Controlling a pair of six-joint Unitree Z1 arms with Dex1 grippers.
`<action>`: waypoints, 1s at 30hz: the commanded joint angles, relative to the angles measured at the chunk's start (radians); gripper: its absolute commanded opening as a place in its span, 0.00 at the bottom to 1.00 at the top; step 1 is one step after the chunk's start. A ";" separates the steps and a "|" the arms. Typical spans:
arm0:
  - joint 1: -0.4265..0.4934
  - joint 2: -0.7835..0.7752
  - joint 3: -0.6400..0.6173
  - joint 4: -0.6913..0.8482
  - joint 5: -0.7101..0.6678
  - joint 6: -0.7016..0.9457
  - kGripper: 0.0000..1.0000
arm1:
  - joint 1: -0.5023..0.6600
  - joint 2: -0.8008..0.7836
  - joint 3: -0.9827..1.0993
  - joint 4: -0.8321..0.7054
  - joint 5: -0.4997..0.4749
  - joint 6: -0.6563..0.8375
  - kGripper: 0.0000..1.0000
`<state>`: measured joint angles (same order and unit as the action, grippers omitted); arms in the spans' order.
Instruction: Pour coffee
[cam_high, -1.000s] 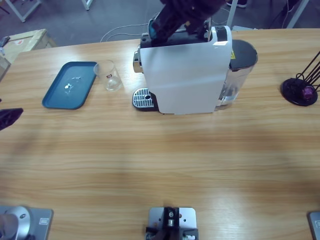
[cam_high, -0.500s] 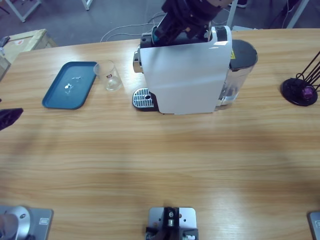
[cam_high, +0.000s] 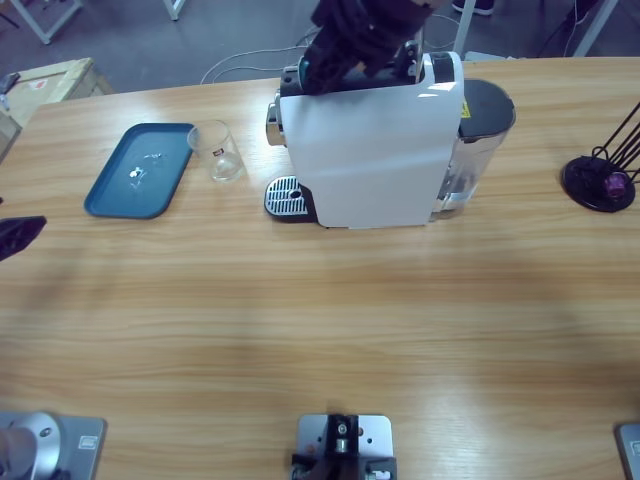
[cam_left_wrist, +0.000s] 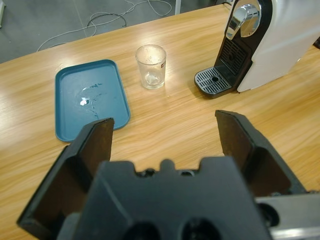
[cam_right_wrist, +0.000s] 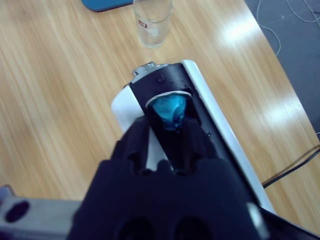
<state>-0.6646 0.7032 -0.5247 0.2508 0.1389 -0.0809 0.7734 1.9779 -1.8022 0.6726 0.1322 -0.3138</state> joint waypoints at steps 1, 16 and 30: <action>-0.007 -0.013 0.037 -0.001 -0.006 -0.012 0.85 | 0.012 0.102 -0.040 0.067 0.014 -0.011 1.00; -0.007 -0.013 0.037 -0.002 -0.006 -0.011 0.85 | 0.068 -0.256 -0.079 0.175 0.059 -0.010 0.00; -0.007 -0.011 0.037 -0.002 -0.007 -0.010 0.85 | 0.082 -0.561 0.628 -0.425 -0.602 0.434 0.00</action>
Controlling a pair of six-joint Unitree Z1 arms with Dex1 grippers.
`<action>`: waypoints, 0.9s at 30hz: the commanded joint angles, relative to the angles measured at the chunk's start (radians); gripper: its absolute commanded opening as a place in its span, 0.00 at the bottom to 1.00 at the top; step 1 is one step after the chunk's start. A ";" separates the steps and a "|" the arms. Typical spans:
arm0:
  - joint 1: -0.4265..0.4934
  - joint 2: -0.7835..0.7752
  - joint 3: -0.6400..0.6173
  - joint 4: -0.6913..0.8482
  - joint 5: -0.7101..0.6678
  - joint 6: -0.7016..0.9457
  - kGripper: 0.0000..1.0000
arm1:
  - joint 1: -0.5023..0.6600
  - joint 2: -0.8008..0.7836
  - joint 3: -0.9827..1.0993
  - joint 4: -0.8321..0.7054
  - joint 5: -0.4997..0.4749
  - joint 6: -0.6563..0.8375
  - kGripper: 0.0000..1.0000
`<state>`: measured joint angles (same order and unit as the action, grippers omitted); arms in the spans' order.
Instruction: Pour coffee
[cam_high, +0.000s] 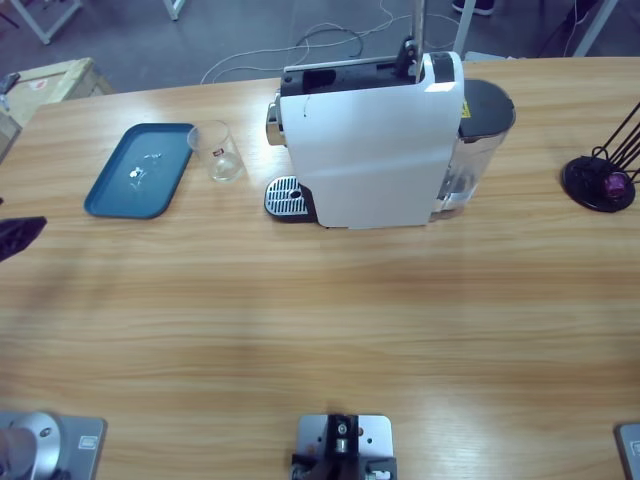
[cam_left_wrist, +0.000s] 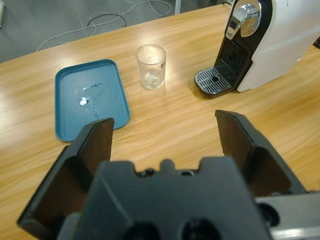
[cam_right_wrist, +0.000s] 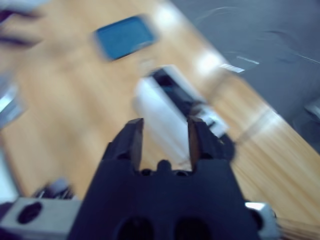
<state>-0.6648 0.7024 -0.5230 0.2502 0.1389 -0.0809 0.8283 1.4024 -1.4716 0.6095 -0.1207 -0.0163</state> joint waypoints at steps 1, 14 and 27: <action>-0.007 -0.011 0.035 -0.002 -0.007 -0.010 0.85 | 0.033 0.057 0.304 -0.426 -0.343 0.137 0.00; -0.007 -0.014 0.035 -0.002 -0.007 -0.011 0.85 | 0.018 0.252 0.284 -0.610 -0.293 0.111 0.00; -0.007 -0.009 0.035 -0.002 -0.007 -0.011 0.85 | 0.096 0.342 0.107 -0.441 -0.363 0.067 0.00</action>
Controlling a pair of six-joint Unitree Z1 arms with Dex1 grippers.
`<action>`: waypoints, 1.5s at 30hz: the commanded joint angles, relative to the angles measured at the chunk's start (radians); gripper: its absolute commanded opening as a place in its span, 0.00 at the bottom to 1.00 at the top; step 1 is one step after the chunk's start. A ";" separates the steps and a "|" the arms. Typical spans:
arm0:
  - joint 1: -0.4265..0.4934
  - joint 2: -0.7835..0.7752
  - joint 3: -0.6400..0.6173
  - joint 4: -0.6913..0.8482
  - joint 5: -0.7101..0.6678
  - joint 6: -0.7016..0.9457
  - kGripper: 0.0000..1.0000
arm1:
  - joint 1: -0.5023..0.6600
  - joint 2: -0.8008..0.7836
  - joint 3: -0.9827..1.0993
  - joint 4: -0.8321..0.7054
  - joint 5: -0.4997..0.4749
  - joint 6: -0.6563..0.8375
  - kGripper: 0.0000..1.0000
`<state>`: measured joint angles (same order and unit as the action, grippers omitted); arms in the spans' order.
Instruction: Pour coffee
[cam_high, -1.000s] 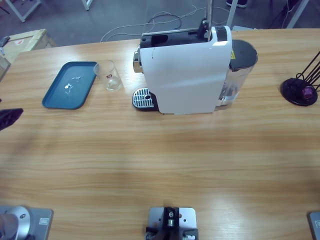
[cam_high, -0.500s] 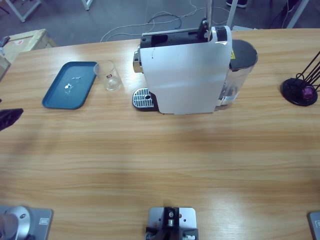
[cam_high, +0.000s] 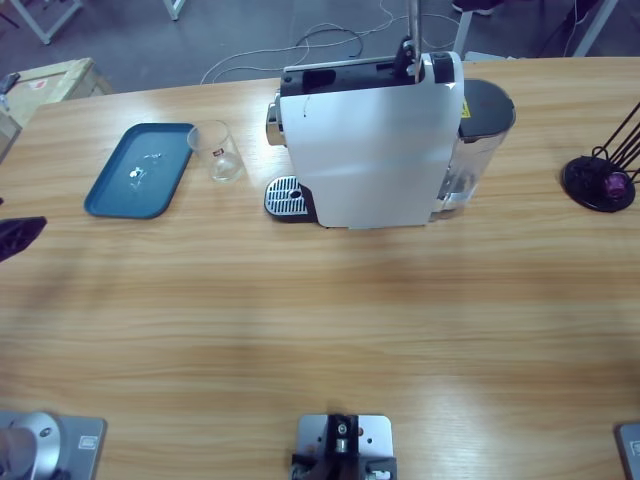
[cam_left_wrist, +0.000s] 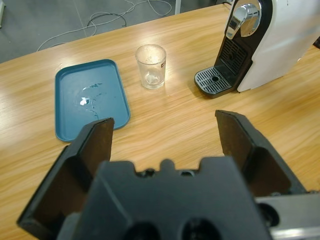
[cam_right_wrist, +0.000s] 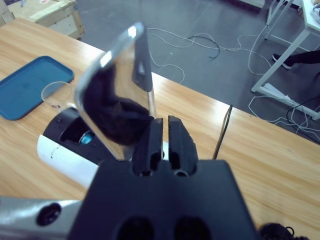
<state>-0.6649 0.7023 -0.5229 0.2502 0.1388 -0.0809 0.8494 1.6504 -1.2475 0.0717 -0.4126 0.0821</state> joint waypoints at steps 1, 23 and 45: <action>-0.007 -0.008 0.035 -0.002 -0.007 -0.011 0.85 | 0.084 0.103 -0.137 0.108 -0.077 -0.032 0.00; -0.007 -0.020 0.042 -0.008 -0.004 -0.013 0.90 | 0.170 0.306 -0.261 0.180 -0.083 0.014 0.00; -0.007 -0.058 0.075 -0.048 -0.007 -0.005 0.98 | 0.181 0.428 -0.270 0.172 -0.018 0.071 0.00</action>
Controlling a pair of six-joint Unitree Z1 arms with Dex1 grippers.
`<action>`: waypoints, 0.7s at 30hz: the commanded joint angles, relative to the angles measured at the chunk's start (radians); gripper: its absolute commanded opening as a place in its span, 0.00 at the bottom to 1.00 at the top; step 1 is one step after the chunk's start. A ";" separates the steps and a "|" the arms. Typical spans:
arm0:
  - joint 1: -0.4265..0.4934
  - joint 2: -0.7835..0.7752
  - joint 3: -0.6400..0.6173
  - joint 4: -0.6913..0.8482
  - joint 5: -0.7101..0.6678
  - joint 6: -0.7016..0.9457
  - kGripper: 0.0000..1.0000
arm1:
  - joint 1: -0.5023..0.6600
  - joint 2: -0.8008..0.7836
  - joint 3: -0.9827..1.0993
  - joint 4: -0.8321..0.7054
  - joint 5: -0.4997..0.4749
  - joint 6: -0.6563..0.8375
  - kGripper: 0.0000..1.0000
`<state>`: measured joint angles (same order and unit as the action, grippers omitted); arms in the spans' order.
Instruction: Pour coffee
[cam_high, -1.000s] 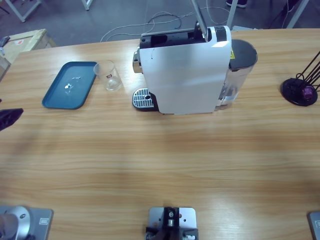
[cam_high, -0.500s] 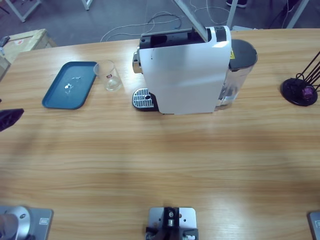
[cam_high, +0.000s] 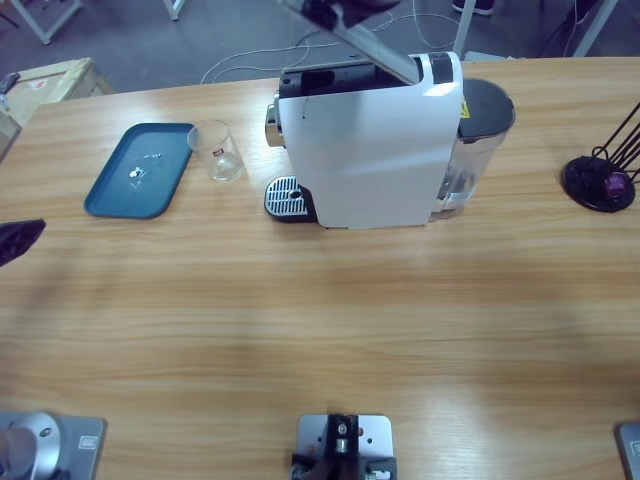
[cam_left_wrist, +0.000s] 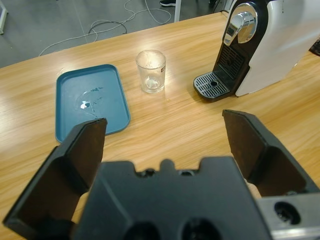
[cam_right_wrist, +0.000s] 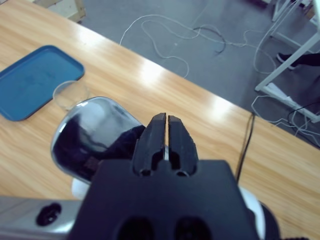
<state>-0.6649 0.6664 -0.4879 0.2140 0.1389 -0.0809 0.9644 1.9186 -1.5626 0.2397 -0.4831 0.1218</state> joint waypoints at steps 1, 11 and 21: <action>-0.007 -0.021 0.040 -0.012 -0.007 -0.005 0.98 | 0.066 0.166 0.045 0.001 0.054 0.036 0.00; -0.007 -0.019 0.040 -0.012 -0.019 -0.003 0.98 | 0.066 0.212 0.102 -0.069 0.059 0.100 0.00; -0.007 -0.018 0.040 -0.010 -0.019 -0.003 0.98 | 0.066 0.215 0.194 -0.127 0.056 0.160 0.00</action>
<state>-0.6649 0.6664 -0.4870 0.2139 0.1311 -0.0809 0.9976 1.9888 -1.5282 0.1294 -0.4559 0.2415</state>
